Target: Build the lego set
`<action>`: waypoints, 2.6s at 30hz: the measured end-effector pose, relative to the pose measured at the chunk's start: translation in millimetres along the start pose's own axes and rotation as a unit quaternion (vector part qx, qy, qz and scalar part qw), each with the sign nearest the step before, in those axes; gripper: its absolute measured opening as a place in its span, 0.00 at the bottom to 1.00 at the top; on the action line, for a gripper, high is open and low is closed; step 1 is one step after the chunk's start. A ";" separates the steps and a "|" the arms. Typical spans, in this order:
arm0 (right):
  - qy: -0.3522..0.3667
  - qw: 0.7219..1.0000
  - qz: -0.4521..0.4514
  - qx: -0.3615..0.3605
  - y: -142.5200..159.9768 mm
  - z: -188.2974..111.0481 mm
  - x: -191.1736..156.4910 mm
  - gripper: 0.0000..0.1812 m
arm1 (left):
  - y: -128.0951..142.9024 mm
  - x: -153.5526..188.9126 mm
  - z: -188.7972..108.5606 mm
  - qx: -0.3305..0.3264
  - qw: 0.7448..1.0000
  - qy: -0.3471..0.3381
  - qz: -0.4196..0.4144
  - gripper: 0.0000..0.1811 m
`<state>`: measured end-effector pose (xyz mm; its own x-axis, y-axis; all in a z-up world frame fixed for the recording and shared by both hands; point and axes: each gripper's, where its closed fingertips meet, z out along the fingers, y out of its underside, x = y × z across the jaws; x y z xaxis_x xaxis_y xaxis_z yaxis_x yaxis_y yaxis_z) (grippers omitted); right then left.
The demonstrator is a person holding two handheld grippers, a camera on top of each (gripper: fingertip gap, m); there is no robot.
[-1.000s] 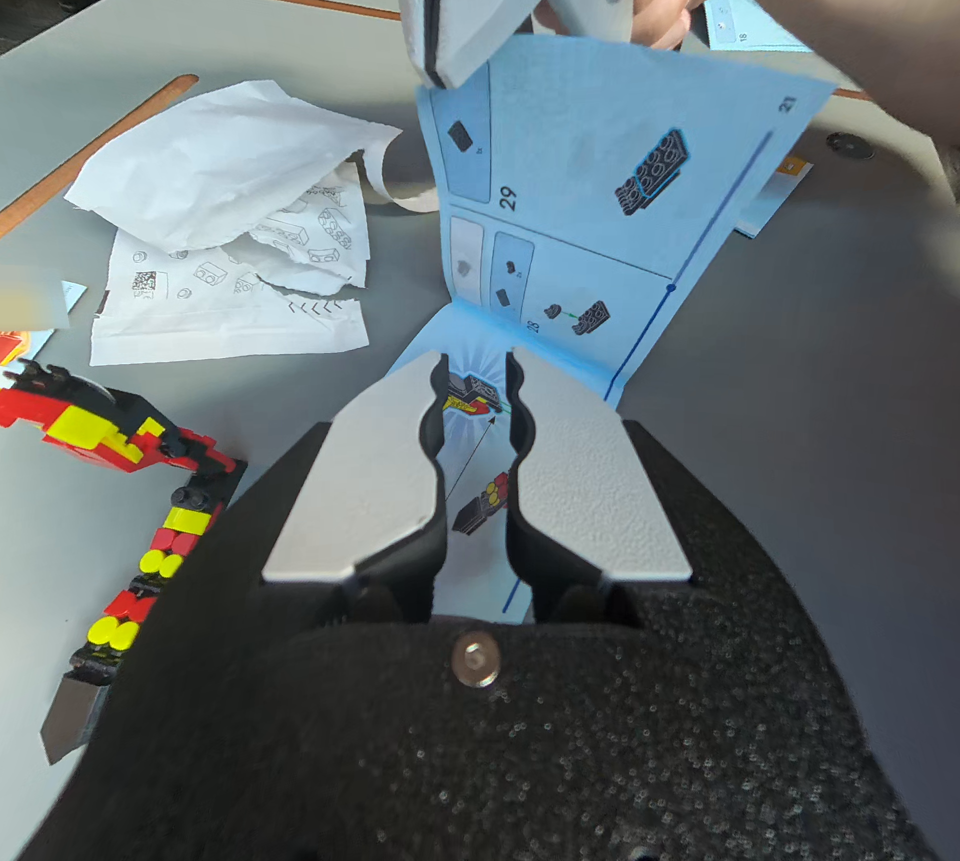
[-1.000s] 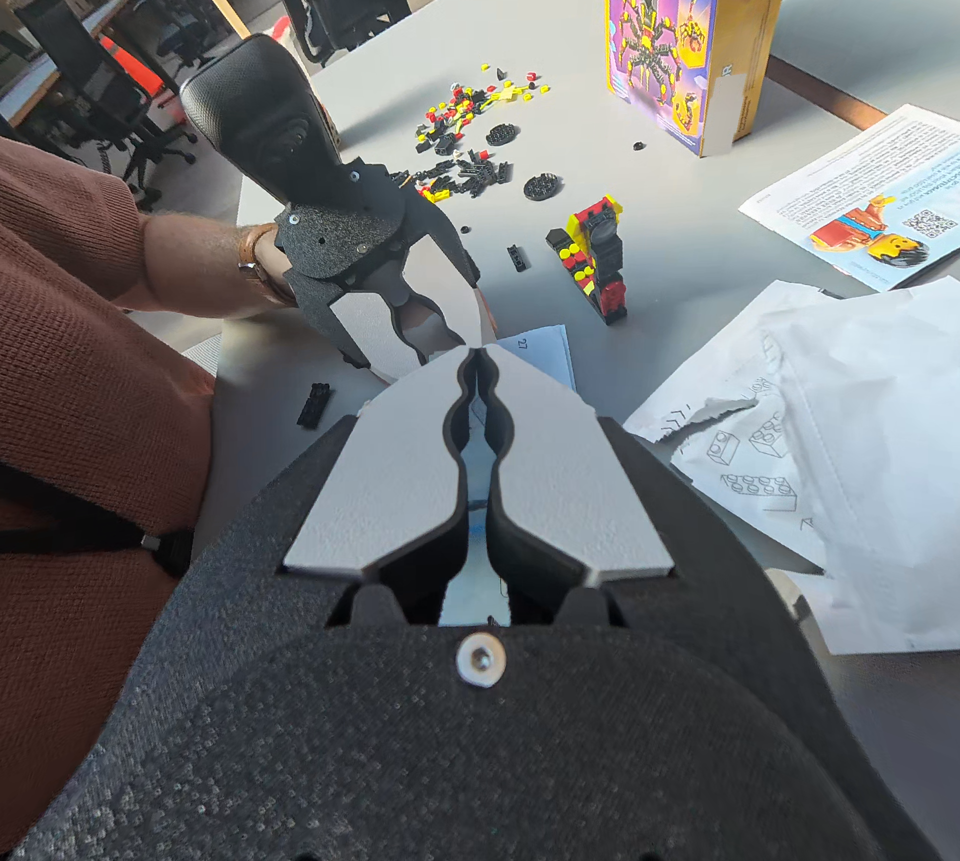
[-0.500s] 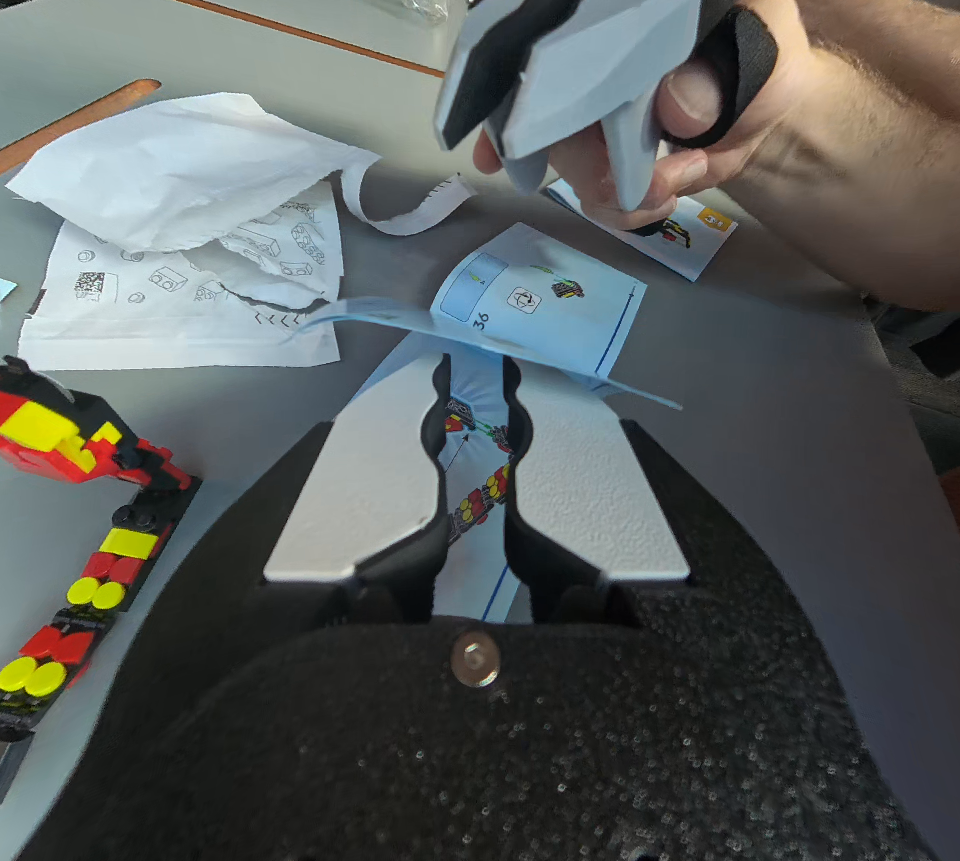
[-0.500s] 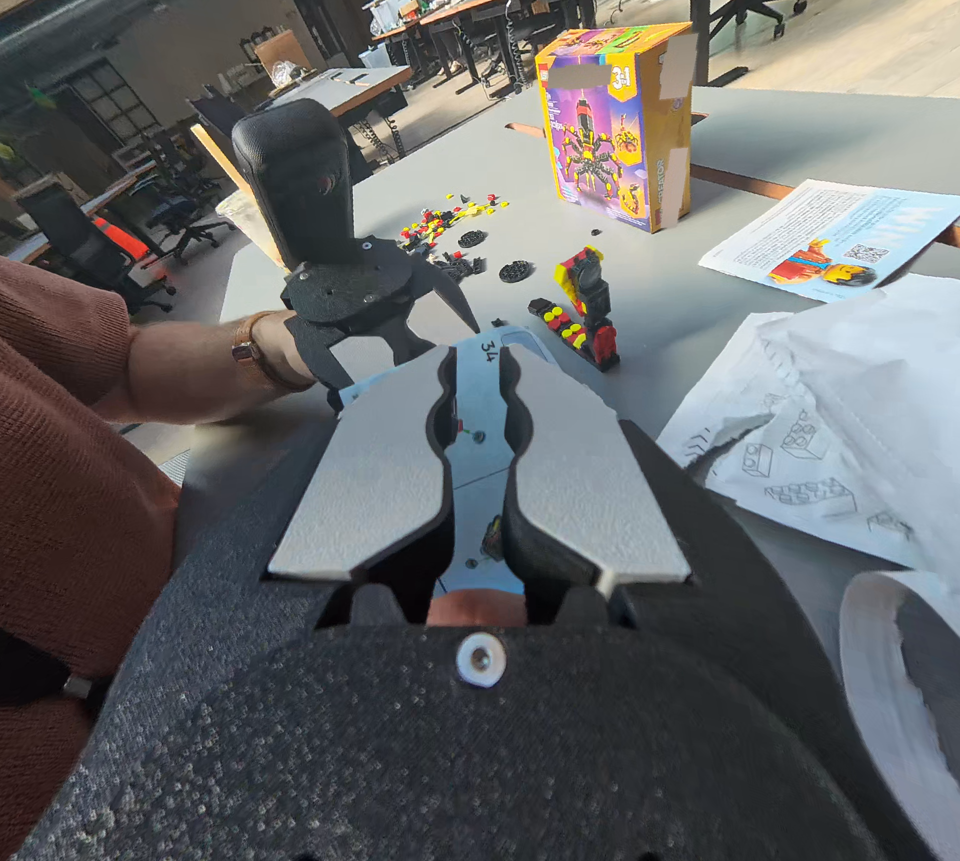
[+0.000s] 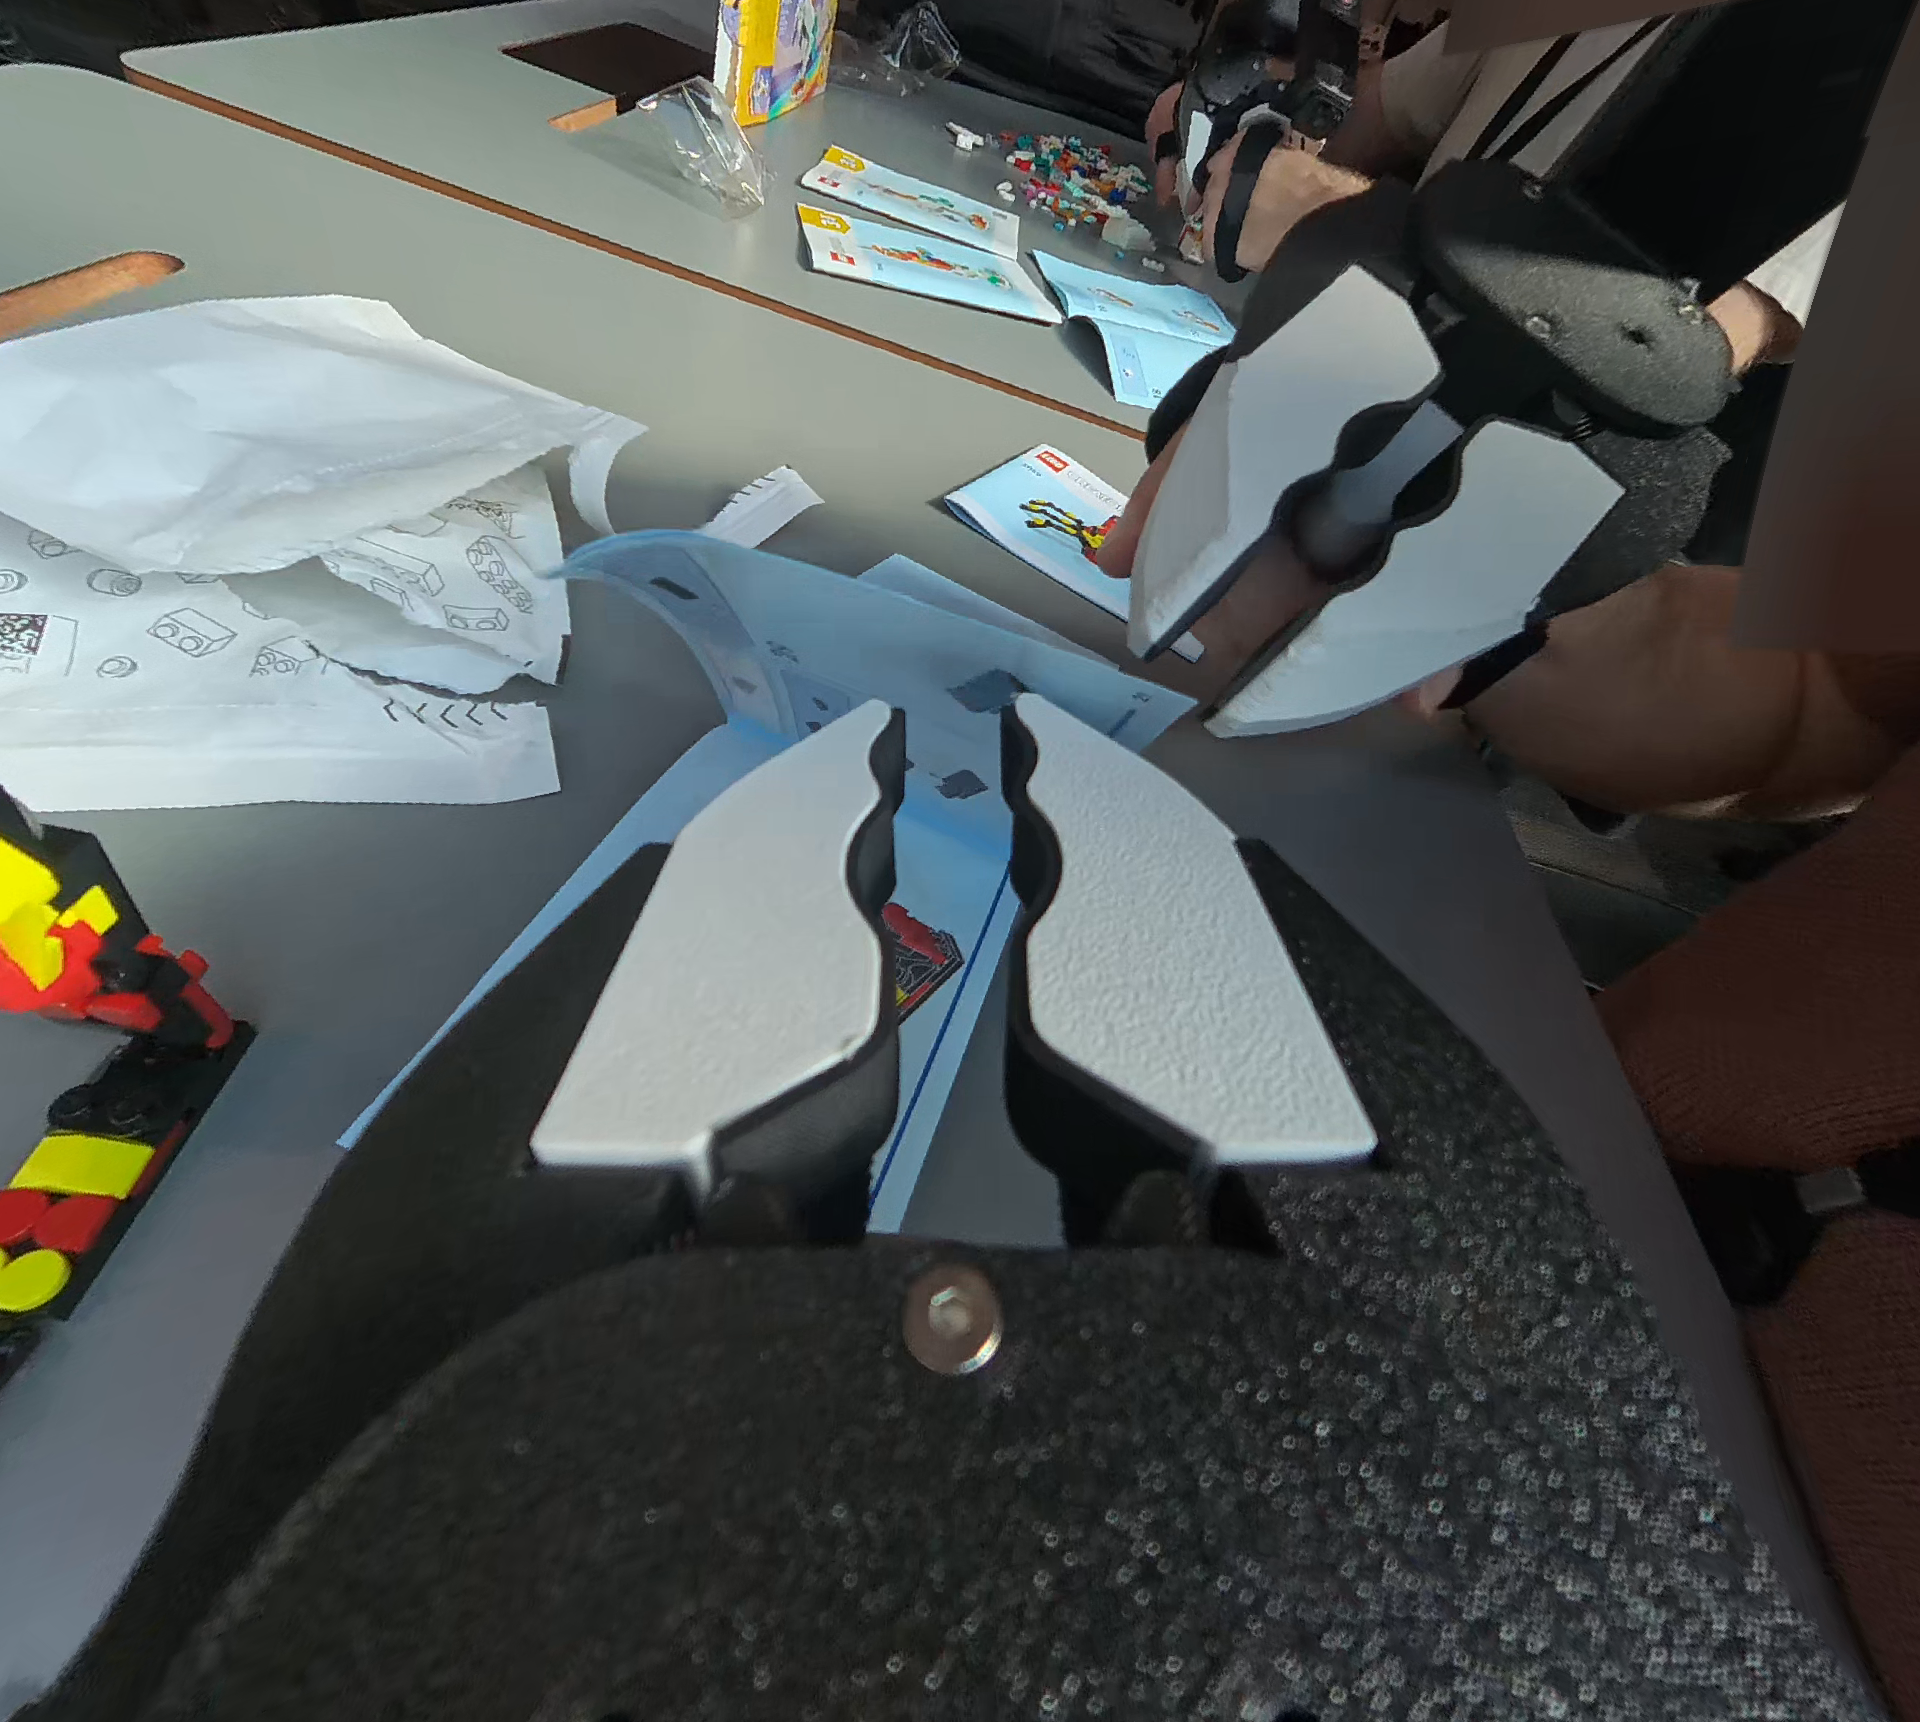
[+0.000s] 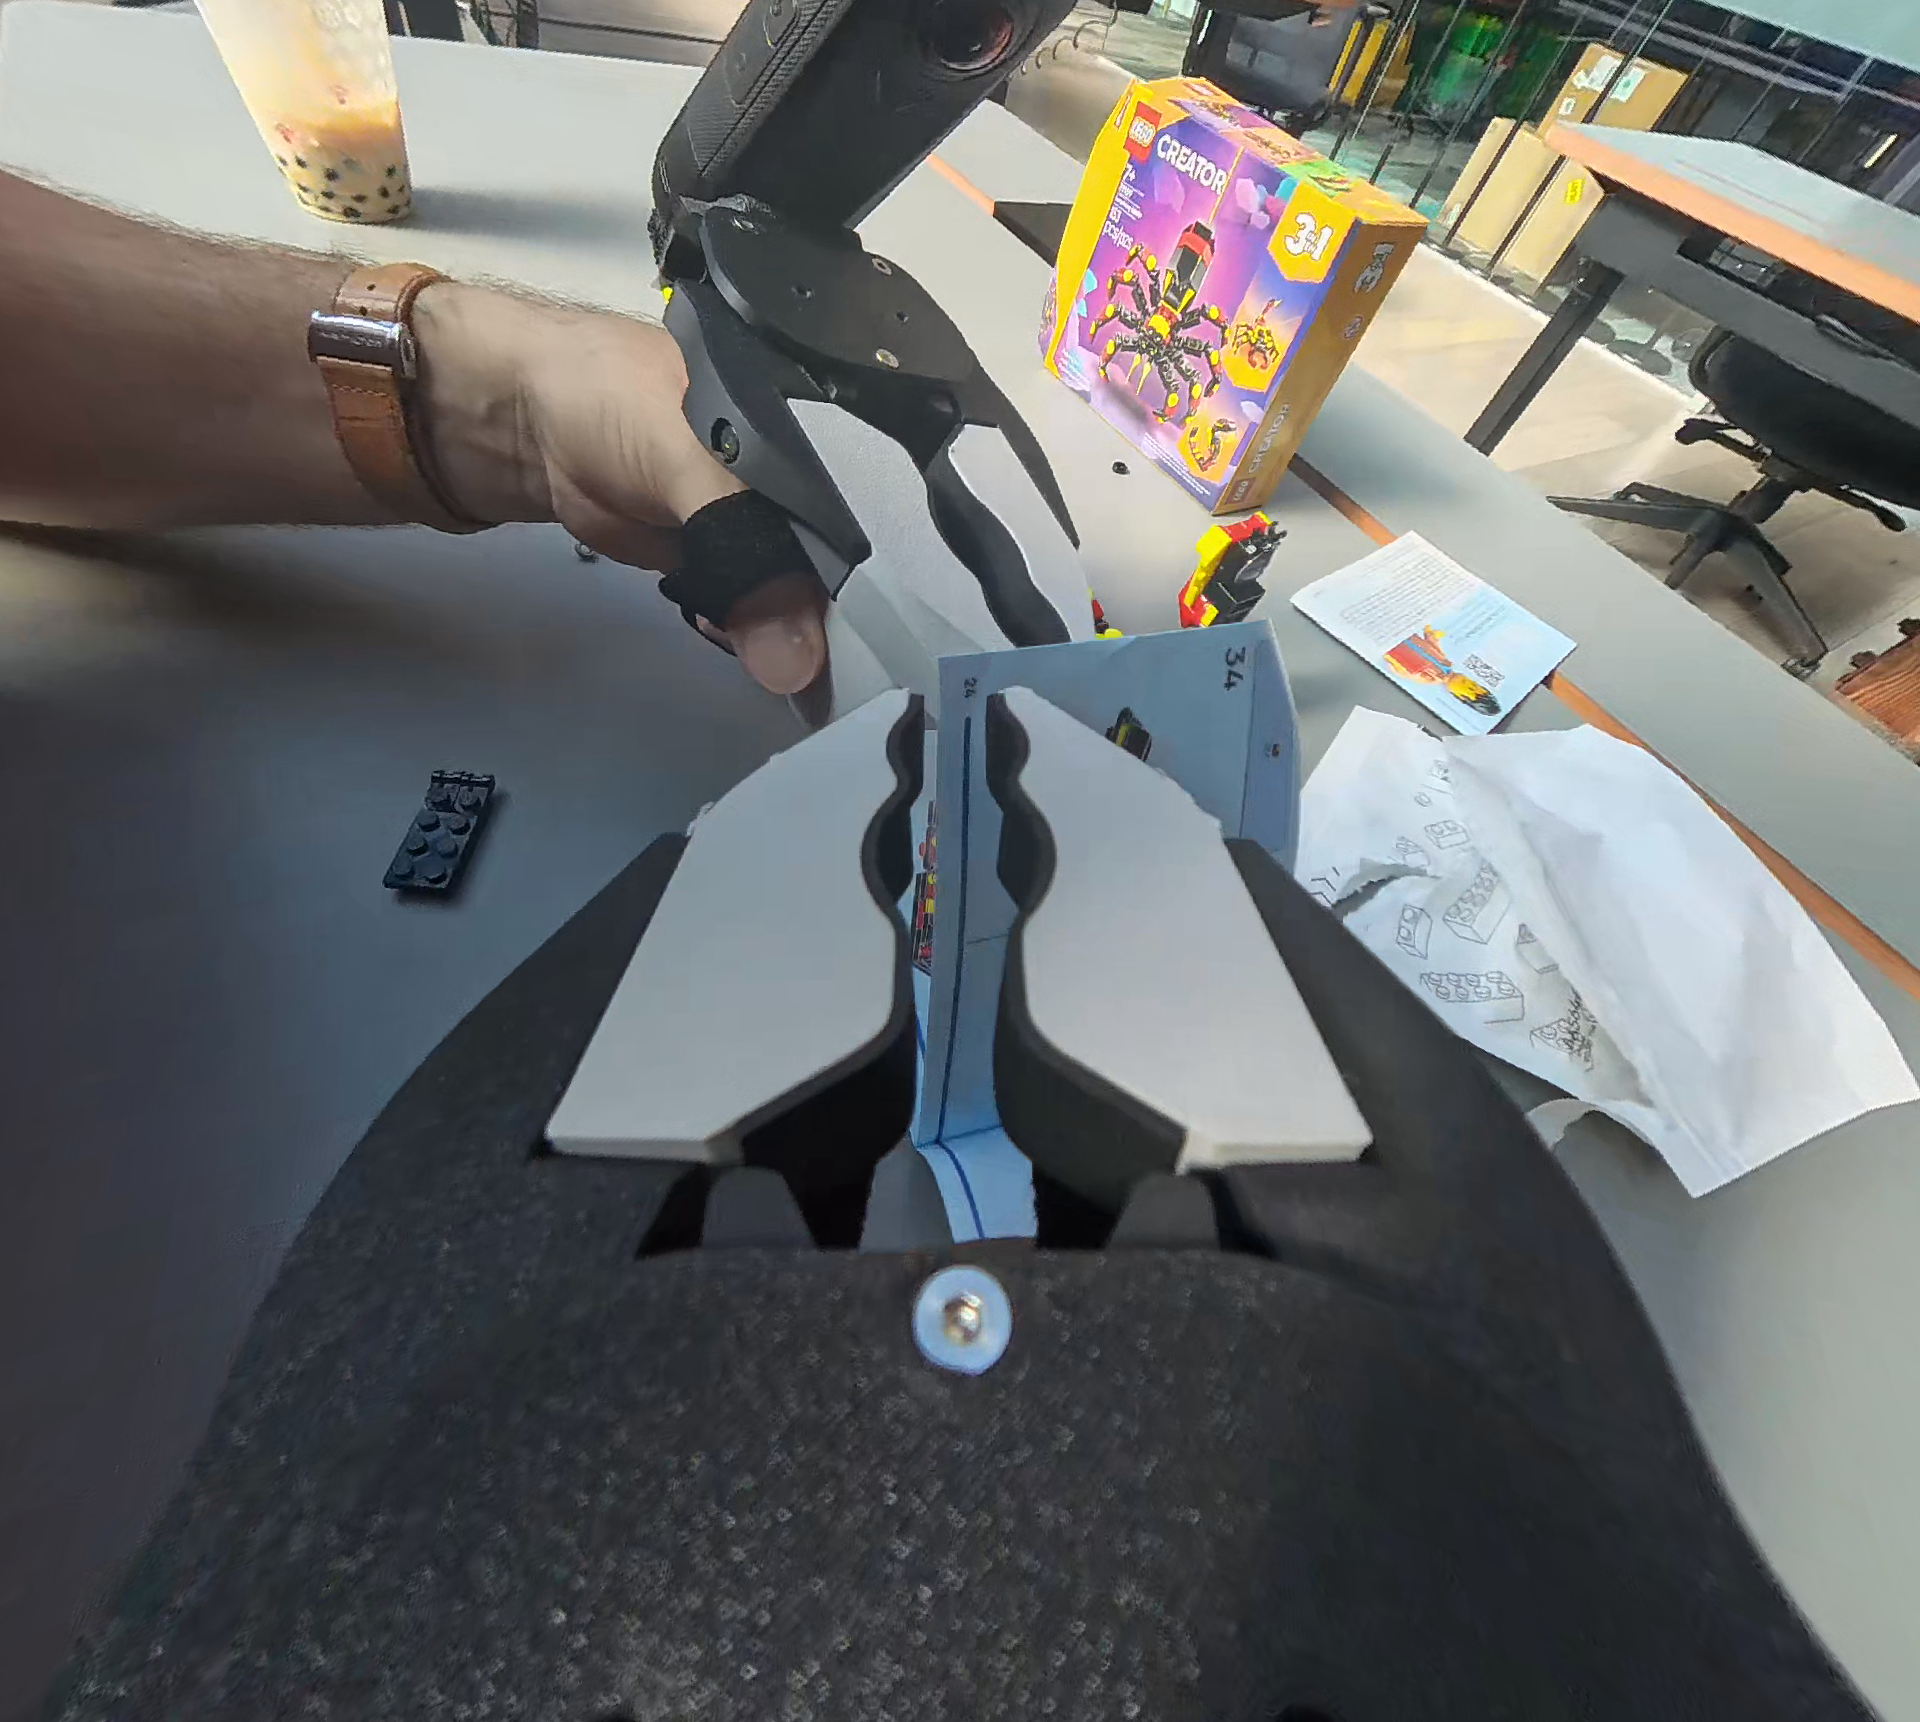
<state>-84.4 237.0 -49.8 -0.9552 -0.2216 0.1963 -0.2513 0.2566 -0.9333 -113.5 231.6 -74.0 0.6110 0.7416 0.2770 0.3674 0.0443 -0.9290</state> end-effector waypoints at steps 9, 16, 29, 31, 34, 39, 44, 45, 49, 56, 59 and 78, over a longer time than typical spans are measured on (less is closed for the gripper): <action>-0.038 0.999 0.030 0.010 0.4 4.9 1.4 0.01 | -2.1 4.1 -0.9 0.000 1.000 0.010 0.001 0.09; -0.059 0.997 0.049 0.021 -1.5 5.6 1.4 0.00 | -3.4 3.7 0.2 -0.001 1.000 0.015 0.002 0.09; -0.073 0.995 0.059 0.026 -0.5 5.2 0.0 0.01 | -2.9 4.1 0.0 -0.002 1.000 0.019 -0.001 0.08; -0.074 0.995 0.061 0.026 -0.2 5.2 -0.3 0.01 | -2.2 4.4 0.3 -0.004 1.000 0.020 0.000 0.08; -0.076 0.995 0.061 0.026 0.5 5.4 -1.1 0.02 | -2.0 4.8 0.5 -0.003 1.000 0.022 -0.001 0.08; -0.081 0.994 0.061 0.027 0.2 4.9 -2.0 0.02 | -2.4 5.1 0.5 -0.003 1.000 0.024 -0.002 0.08; -0.086 0.994 0.060 0.026 1.1 5.9 -3.8 0.03 | -1.9 5.7 1.0 -0.004 1.000 0.027 -0.002 0.07; -0.088 0.994 0.058 0.025 1.3 5.9 -4.4 0.04 | -1.9 5.8 1.2 -0.004 1.000 0.028 -0.003 0.07; -0.086 0.994 0.062 0.026 1.8 6.9 -3.4 0.03 | -2.2 6.7 1.6 -0.003 1.000 0.031 -0.003 0.07; -0.078 0.995 0.064 0.026 3.1 7.6 0.6 0.00 | -3.9 9.0 1.5 0.000 0.999 0.037 -0.005 0.06; -0.081 0.994 0.071 0.029 3.8 6.2 1.1 0.00 | -3.0 12.9 -0.2 0.004 0.998 0.053 -0.015 0.06; -0.117 0.992 0.046 0.022 10.4 -2.6 -16.5 0.00 | -23.4 27.5 -8.1 0.068 0.964 0.191 -0.173 0.08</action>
<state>-71.6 245.8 -62.0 -0.9102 -0.4122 0.0395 -0.1525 0.2449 -0.9575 -99.6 245.6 -42.7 0.6915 0.3665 0.6225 0.5167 0.3513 -0.7808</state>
